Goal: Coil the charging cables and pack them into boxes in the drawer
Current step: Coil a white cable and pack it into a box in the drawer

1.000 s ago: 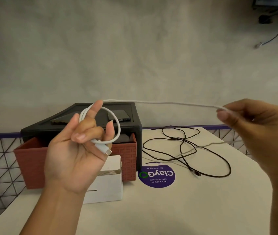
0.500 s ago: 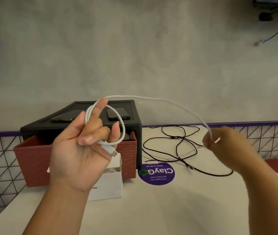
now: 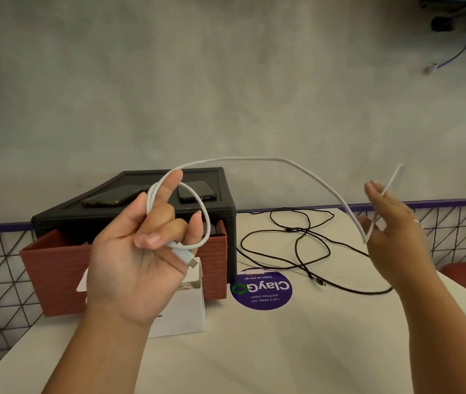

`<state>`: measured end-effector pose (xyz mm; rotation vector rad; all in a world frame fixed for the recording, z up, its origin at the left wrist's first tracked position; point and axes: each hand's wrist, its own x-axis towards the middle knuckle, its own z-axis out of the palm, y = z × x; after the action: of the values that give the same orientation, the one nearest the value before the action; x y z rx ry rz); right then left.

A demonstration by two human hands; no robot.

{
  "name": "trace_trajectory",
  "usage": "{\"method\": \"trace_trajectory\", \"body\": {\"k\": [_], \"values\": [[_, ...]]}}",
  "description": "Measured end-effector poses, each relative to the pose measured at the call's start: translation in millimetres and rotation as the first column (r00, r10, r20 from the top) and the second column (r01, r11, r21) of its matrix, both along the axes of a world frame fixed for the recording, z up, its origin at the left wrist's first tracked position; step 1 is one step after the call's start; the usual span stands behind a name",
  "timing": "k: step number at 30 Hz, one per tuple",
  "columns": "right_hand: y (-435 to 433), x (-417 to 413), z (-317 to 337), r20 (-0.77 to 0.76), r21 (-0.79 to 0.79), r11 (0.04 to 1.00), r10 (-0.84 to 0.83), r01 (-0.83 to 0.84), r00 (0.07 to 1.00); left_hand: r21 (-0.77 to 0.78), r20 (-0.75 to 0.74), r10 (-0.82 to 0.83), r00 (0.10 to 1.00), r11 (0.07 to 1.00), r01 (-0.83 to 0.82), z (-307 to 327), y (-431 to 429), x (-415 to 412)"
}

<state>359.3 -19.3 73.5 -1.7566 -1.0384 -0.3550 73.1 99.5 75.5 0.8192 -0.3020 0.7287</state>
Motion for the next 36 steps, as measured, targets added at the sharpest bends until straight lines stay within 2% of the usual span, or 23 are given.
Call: {"method": "trace_trajectory", "body": {"k": [3, 6, 8, 10, 12, 14, 17, 18, 19, 23, 25, 27, 30, 32, 34, 36], "values": [[-10.2, 5.6, 7.7, 0.031, -0.076, 0.994, -0.079, 0.081, 0.996, -0.017, -0.015, 0.008, 1.000, 1.000, -0.008, -0.4, -2.8, 1.1], [-22.1, 16.5, 11.9, 0.024, -0.301, 0.935, -0.191, 0.189, 0.981, -0.028, -0.040, 0.022, 0.999, 0.999, -0.023, 0.1, -3.7, 2.1], [-29.9, 25.3, 13.9, -0.062, -0.409, 0.882, -0.283, 0.234, 0.957, -0.033, -0.045, 0.019, 0.999, 0.999, -0.020, -0.2, -3.7, 4.2], [-36.4, 29.5, 14.7, -0.154, -0.447, 0.867, -0.317, 0.220, 0.936, -0.022, -0.055, 0.027, 0.998, 0.999, -0.028, -0.5, -4.0, 5.4], [-39.5, 30.5, 13.6, -0.134, -0.495, 0.843, -0.316, 0.212, 0.939, 0.009, -0.079, 0.088, 0.993, 0.996, -0.087, 2.3, -8.5, 8.5], [-35.2, 26.3, 7.5, -0.148, -0.659, 0.739, -0.313, 0.142, 0.938, 0.035, -0.014, 0.075, 0.997, 0.997, -0.075, 4.5, -15.9, 21.1], [-29.1, 20.9, 1.6, -0.129, -0.788, 0.613, -0.249, 0.053, 0.960, -0.116, -0.061, 0.216, 0.975, 0.968, -0.222, 6.2, -31.2, 34.1], [-27.6, 21.8, 1.1, -0.147, -0.790, 0.613, -0.205, 0.009, 0.968, -0.115, -0.094, 0.264, 0.960, 0.955, -0.274, 7.6, -36.9, 37.8], [-27.1, 20.8, 3.3, -0.148, -0.750, 0.661, -0.161, -0.005, 0.976, -0.114, -0.118, 0.276, 0.954, 0.951, -0.289, 8.5, -40.2, 40.9], [-12.1, -1.6, 17.9, -0.159, -0.407, 0.902, 0.084, -0.143, 0.984, -0.114, -0.166, 0.185, 0.969, 0.972, -0.205, 3.5, -40.1, 44.6], [-2.8, -25.9, 26.0, -0.128, -0.205, 0.941, 0.248, -0.270, 0.960, -0.083, -0.159, 0.070, 0.985, 0.993, -0.084, -1.3, -38.2, 44.1], [5.8, -51.4, 28.5, -0.034, -0.132, 0.927, 0.349, -0.351, 0.936, -0.056, -0.162, -0.041, 0.986, 0.998, 0.032, -4.2, -35.7, 43.2], [17.7, -73.0, 22.2, 0.050, -0.140, 0.918, 0.382, -0.372, 0.923, 0.003, -0.141, -0.209, 0.968, 0.977, 0.212, -6.2, -29.9, 40.2], [21.1, -78.0, 20.2, 0.042, -0.164, 0.915, 0.379, -0.368, 0.925, 0.091, -0.167, -0.053, 0.985, 0.994, 0.069, -2.1, -33.5, 35.8], [22.9, -81.1, 18.3, 0.010, -0.250, 0.883, 0.412, -0.397, 0.911, 0.096, -0.143, 0.041, 0.989, 0.995, -0.028, 5.3, -35.3, 34.6], [22.7, -87.0, 17.6, -0.052, -0.369, 0.808, 0.475, -0.459, 0.878, -0.062, -0.158, 0.134, 0.978, 0.987, -0.146, 10.9, -34.2, 34.3]]}}
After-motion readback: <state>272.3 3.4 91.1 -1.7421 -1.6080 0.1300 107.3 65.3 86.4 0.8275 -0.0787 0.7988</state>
